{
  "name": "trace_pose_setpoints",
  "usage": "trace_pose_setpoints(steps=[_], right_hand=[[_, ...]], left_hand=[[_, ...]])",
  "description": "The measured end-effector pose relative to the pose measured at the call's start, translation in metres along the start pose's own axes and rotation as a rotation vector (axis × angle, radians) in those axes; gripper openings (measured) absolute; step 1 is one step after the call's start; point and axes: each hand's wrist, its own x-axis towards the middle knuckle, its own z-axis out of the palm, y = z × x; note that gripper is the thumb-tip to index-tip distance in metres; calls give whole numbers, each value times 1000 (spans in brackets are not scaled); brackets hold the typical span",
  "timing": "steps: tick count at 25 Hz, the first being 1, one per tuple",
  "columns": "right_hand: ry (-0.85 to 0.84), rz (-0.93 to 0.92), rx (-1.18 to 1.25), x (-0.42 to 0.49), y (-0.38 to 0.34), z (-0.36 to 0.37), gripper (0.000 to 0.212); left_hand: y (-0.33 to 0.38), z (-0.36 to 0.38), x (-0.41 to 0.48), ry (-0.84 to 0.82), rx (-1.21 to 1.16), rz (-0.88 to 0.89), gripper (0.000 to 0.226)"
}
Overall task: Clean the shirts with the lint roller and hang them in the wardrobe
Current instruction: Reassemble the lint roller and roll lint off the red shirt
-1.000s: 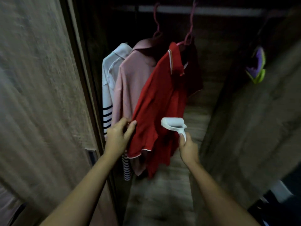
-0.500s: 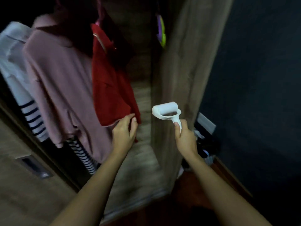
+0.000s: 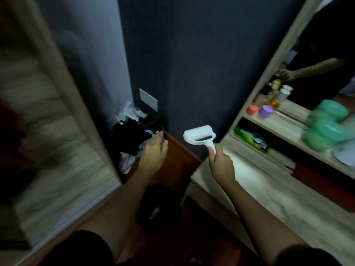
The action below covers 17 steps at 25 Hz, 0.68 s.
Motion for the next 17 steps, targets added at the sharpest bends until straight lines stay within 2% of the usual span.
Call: trace_pose_setpoints(steps=[3,6,8,11,17], right_hand=[[-35,84,-93,-1,101,-31,39],[-84,110,-136,-5,166,-52,44],[-137,107,-148,-9,203,-62,45],[-181,175,-92,-9,242,-71,46],[-159,111,-129,-11,274,-66,36]], left_hand=[[56,91,-24,-155,24,13,55],[83,162,-37,-319,108,94,72],[104,195,-44,-388,110,18,67],[126,232,-48,-470,226,41,54],[124,266,-56,-539,413,70,55]])
